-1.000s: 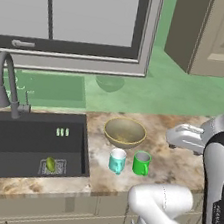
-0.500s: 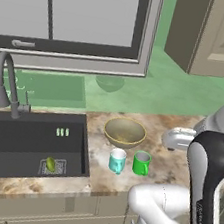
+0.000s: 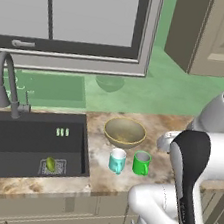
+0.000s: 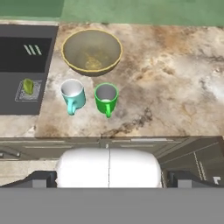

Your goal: Clear the mugs and bowl far away from the sink.

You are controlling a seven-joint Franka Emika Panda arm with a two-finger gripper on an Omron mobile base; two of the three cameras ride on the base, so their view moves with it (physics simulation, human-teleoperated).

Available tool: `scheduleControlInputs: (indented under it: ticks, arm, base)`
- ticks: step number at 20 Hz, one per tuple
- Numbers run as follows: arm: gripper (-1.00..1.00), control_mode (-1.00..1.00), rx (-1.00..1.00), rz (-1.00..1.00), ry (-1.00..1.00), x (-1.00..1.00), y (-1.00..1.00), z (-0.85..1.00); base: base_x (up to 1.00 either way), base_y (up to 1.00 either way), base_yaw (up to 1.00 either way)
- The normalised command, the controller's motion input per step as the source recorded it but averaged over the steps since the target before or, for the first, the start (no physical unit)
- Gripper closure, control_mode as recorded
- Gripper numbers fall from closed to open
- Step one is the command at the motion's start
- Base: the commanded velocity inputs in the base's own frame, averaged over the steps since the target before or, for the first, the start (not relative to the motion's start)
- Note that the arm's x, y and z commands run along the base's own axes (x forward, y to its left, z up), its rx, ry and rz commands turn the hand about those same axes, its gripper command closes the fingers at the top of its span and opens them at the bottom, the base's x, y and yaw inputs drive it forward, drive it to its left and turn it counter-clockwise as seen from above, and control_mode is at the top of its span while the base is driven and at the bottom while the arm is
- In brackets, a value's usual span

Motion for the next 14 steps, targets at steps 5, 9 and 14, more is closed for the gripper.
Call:
scheduleControlInputs:
  ticks: [5, 9, 14]
  arm:
    - [-1.0, -1.0, -0.01, 0.02, 0.08, 0.0, 0.0, -0.16]
    - [-1.0, -1.0, 0.01, 0.04, 0.09, 0.0, 0.0, -0.21]
    - [-1.0, -1.0, 0.0, 0.02, 0.04, 0.02, 0.0, -0.29]
  base:
    - [0.0, 0.0, 0.0]
    - [0.0, 0.0, 0.0]
    - [0.0, 0.0, 0.0]
